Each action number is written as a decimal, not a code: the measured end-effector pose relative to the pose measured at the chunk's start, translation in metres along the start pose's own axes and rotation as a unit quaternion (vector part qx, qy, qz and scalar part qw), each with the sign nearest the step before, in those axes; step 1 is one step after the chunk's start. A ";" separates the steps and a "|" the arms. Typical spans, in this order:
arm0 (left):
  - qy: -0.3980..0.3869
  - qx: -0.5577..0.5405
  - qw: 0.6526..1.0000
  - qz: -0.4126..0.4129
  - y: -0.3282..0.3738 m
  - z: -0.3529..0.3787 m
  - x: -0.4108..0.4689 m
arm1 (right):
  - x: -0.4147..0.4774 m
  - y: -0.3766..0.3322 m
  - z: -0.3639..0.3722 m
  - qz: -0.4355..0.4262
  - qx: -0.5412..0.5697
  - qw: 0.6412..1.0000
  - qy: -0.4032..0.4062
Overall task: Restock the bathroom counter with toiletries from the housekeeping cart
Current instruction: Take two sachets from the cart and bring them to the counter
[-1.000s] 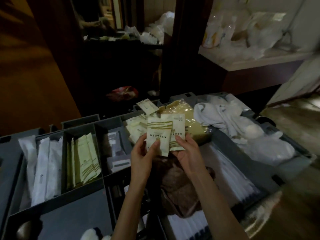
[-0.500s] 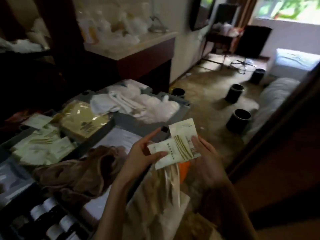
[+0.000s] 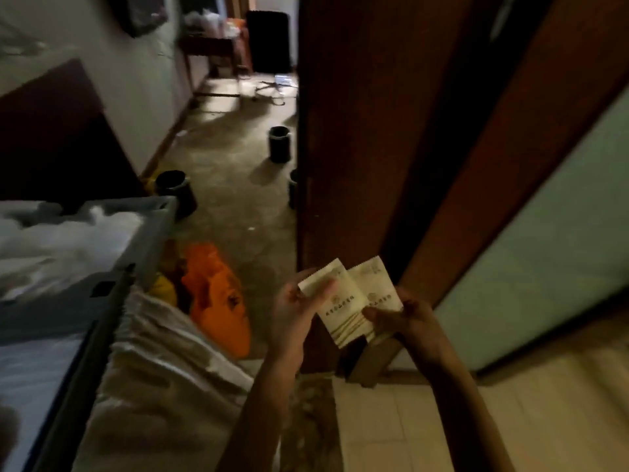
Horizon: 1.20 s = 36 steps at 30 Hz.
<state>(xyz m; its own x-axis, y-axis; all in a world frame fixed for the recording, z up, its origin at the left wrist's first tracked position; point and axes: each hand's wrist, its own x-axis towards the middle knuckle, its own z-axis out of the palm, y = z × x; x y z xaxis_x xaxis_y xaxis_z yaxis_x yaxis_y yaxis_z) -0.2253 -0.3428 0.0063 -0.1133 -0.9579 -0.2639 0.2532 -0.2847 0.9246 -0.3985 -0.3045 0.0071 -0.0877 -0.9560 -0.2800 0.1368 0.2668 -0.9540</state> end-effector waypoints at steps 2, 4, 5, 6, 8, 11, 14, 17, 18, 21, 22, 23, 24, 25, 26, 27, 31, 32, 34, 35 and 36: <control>-0.037 -0.038 0.998 -0.034 -0.016 0.034 -0.002 | -0.008 0.007 -0.019 -0.013 0.044 0.995 0.088; -0.064 -0.017 0.996 -0.051 -0.032 0.059 -0.006 | -0.019 0.015 -0.033 -0.024 0.086 0.981 0.172; -0.070 0.006 0.996 -0.058 -0.040 0.067 -0.006 | -0.025 0.019 -0.037 -0.028 0.101 0.972 0.210; -0.079 0.026 0.994 -0.066 -0.045 0.074 -0.008 | -0.033 0.023 -0.040 -0.032 0.113 0.963 0.242; -0.114 0.056 0.987 -0.097 -0.051 0.083 -0.011 | -0.049 0.032 -0.042 -0.037 0.134 0.944 0.301; -0.197 0.077 0.967 -0.140 -0.057 0.094 -0.012 | -0.077 0.043 -0.040 -0.055 0.166 0.914 0.367; -0.293 0.114 0.935 -0.163 -0.064 0.102 -0.009 | -0.105 0.053 -0.033 -0.075 0.207 0.877 0.428; -0.404 0.141 0.883 -0.192 -0.078 0.108 -0.008 | -0.128 0.068 -0.023 -0.077 0.237 0.832 0.496; -0.425 0.149 0.870 -0.199 -0.084 0.111 -0.011 | -0.135 0.073 -0.021 -0.072 0.245 0.814 0.521; -0.461 0.160 0.849 -0.203 -0.101 0.122 -0.024 | -0.155 0.088 -0.019 -0.052 0.247 0.775 0.579; -0.468 0.159 0.846 -0.201 -0.106 0.126 -0.028 | -0.162 0.092 -0.020 -0.050 0.244 0.767 0.591; -0.476 0.163 0.841 -0.198 -0.111 0.129 -0.032 | -0.167 0.096 -0.022 -0.051 0.242 0.762 0.599; -0.486 0.170 0.835 -0.193 -0.115 0.133 -0.035 | -0.173 0.099 -0.024 -0.054 0.241 0.759 0.602; -0.495 0.176 0.830 -0.190 -0.117 0.136 -0.037 | -0.177 0.101 -0.028 -0.058 0.242 0.759 0.602; -0.504 0.178 0.824 -0.189 -0.118 0.139 -0.039 | -0.179 0.102 -0.033 -0.058 0.243 0.761 0.599; -0.512 0.180 0.818 -0.189 -0.119 0.143 -0.039 | -0.179 0.104 -0.039 -0.056 0.242 0.764 0.595; -0.519 0.197 0.816 -0.159 -0.119 0.160 -0.028 | -0.174 0.111 -0.068 -0.041 0.231 0.774 0.588; -0.517 0.203 0.818 -0.150 -0.118 0.165 -0.025 | -0.173 0.112 -0.077 -0.039 0.233 0.777 0.584; -0.511 0.216 0.821 -0.134 -0.118 0.175 -0.018 | -0.171 0.113 -0.095 -0.033 0.232 0.786 0.572; -0.508 0.224 0.821 -0.130 -0.120 0.182 -0.016 | -0.169 0.112 -0.106 -0.029 0.231 0.790 0.567; -0.501 0.231 0.824 -0.132 -0.122 0.189 -0.015 | -0.167 0.112 -0.116 -0.026 0.231 0.793 0.563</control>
<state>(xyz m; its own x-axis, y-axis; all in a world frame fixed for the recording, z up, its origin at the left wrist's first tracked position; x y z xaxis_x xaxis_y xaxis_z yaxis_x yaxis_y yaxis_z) -0.4361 -0.2869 -0.0509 -0.9006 -0.2870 -0.3265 -0.2729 -0.2115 0.9385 -0.4832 -0.1009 -0.0653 -0.8947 -0.1793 -0.4091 0.4292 -0.0915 -0.8986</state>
